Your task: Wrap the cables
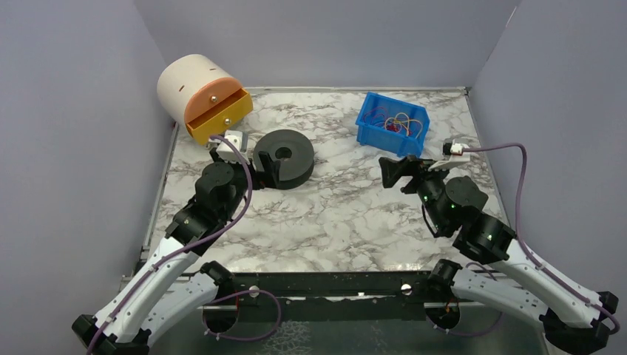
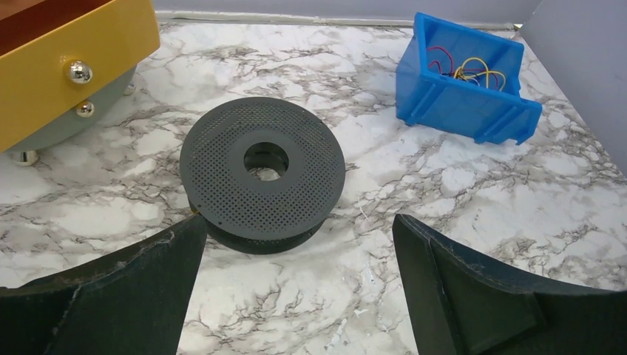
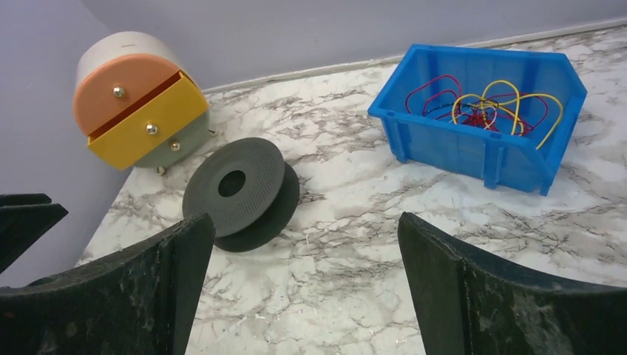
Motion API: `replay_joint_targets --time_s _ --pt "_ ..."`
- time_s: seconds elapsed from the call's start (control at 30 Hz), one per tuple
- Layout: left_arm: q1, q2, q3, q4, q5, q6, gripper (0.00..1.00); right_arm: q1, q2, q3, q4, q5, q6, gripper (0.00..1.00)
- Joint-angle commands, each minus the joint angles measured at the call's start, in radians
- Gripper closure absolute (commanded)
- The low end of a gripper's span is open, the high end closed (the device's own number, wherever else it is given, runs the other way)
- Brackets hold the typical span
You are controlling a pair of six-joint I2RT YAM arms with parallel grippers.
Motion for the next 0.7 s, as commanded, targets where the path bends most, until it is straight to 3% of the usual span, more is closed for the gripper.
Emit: replay_joint_targets --time_s 0.0,0.33,0.67 --pt "0.005 0.012 0.005 0.029 0.032 0.016 0.01 0.000 -0.005 -0.035 0.009 -0.001 -0.024 0.00" --pt "0.007 0.029 0.005 0.030 0.067 0.010 0.01 0.000 0.057 -0.023 0.003 -0.037 -0.224 0.00" --pt "0.006 0.019 0.005 0.033 0.104 -0.001 0.01 0.000 0.193 0.043 -0.045 -0.104 -0.315 0.03"
